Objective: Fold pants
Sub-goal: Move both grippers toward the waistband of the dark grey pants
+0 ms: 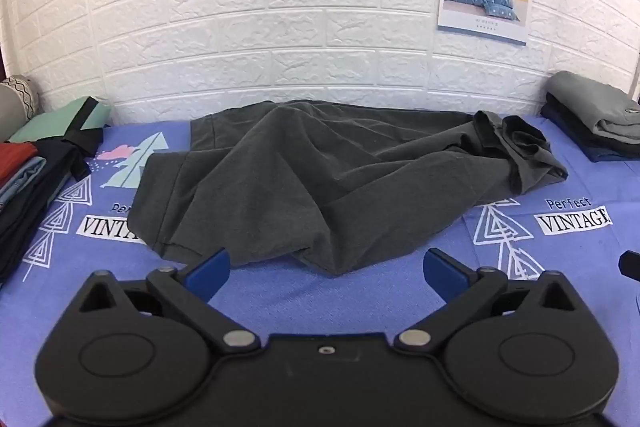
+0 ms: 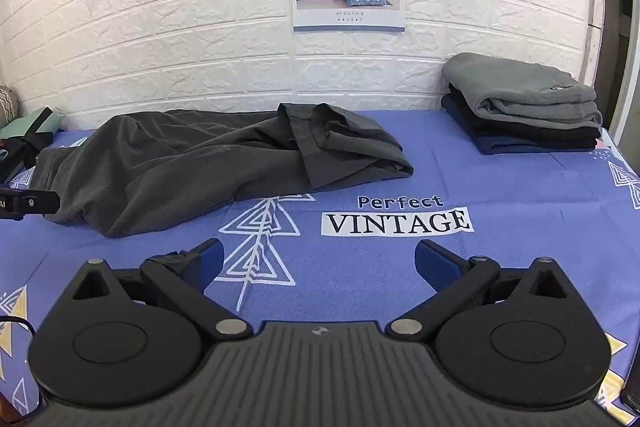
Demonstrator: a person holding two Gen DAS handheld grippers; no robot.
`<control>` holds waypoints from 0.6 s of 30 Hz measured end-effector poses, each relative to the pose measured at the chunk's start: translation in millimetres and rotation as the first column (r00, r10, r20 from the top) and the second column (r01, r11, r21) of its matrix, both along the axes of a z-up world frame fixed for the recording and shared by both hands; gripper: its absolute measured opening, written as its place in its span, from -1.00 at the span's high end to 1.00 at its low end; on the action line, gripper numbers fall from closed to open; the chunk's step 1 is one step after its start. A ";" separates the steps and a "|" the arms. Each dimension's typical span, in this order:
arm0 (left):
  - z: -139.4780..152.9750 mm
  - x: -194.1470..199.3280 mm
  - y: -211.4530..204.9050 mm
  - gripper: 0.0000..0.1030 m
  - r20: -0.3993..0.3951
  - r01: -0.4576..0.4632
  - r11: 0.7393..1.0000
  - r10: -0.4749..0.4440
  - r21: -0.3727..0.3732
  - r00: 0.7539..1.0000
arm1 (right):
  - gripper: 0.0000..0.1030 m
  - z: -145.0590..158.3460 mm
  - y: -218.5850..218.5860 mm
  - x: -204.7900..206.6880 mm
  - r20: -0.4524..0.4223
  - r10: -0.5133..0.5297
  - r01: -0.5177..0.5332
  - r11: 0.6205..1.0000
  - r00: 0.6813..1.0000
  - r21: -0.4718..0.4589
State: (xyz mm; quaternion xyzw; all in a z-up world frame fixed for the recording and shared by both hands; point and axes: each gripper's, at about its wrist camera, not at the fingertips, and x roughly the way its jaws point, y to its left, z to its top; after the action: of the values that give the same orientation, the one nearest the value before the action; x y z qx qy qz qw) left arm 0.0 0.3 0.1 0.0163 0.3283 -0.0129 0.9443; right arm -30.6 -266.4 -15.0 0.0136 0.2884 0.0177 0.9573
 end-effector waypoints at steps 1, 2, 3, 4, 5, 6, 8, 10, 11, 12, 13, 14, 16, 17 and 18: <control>0.1 0.0 0.2 -0.98 -0.001 0.002 1.000 -0.002 -0.004 1.000 | -1.00 0.0 -0.4 0.0 0.001 -0.002 0.002 1.000 1.000 0.000; 0.3 -0.1 0.4 -0.98 -0.002 0.005 1.000 -0.005 -0.008 1.000 | -1.00 0.1 -0.7 0.2 0.002 -0.003 0.003 1.000 1.000 0.000; -2.4 -1.0 2.1 -0.98 -0.001 0.007 1.000 -0.007 -0.009 1.000 | -1.00 0.3 -0.9 0.4 0.003 -0.004 0.004 1.000 1.000 -0.001; -2.6 -1.4 2.7 -0.98 -0.001 0.010 1.000 -0.010 -0.007 1.000 | -1.00 0.6 -0.9 0.4 0.005 -0.005 0.005 1.000 1.000 -0.003; -1.5 -1.9 2.7 -0.98 -0.001 0.015 1.000 -0.015 -0.005 1.000 | -1.00 0.9 -0.8 0.4 0.008 -0.005 0.006 1.000 1.000 -0.004; -2.2 -2.8 0.5 -0.98 -0.004 0.017 1.000 -0.017 -0.001 1.000 | -1.00 1.1 -0.6 0.4 0.011 -0.006 0.006 1.000 1.000 -0.006; -4.7 1.1 4.1 -0.98 -0.010 0.015 1.000 -0.015 -0.011 1.000 | -1.00 1.3 -0.1 0.5 0.014 -0.009 0.009 1.000 1.000 -0.009; -5.6 1.4 1.1 -0.98 -0.015 0.012 1.000 -0.012 -0.006 1.000 | -1.00 -6.0 -4.6 -0.3 0.005 -0.004 0.004 1.000 1.000 0.002; -5.4 2.1 0.9 -0.98 -0.020 0.010 1.000 -0.010 -0.012 1.000 | -1.00 -6.4 -4.1 -0.2 0.005 -0.004 0.004 1.000 1.000 0.001; -5.7 2.4 0.9 -0.98 -0.022 0.009 1.000 -0.010 -0.013 1.000 | -1.00 -6.9 -3.5 -0.1 0.004 -0.004 0.004 1.000 1.000 0.001; -6.2 3.2 1.5 -0.98 -0.025 0.009 1.000 -0.009 -0.014 1.000 | -1.00 -7.4 -2.7 0.0 0.003 -0.004 0.004 1.000 1.000 0.000; -6.5 4.2 2.1 -0.98 -0.029 0.008 1.000 -0.009 -0.014 1.000 | -1.00 -7.8 -1.7 0.2 0.002 -0.005 0.005 1.000 1.000 0.000; -7.6 5.8 2.8 -0.98 -0.035 0.009 1.000 -0.010 -0.017 0.999 | -1.00 -8.2 0.9 0.5 -0.002 -0.006 0.006 1.000 1.000 0.002; -8.1 6.4 3.2 -0.98 -0.036 0.009 1.000 -0.010 -0.018 0.999 | -1.00 -8.2 2.8 0.4 -0.004 -0.005 0.005 1.000 1.000 0.002; -8.6 6.6 3.7 -0.98 -0.038 0.007 1.000 -0.008 -0.018 0.999 | -1.00 -1.9 -1.4 3.8 -0.013 -0.003 0.003 1.000 1.000 0.008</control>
State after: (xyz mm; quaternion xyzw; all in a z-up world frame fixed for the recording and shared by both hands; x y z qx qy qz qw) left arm 6.5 4.0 -8.4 0.0086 0.3460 -0.0196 0.9380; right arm -26.8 -267.8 -16.9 0.0180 0.2947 0.0176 0.9553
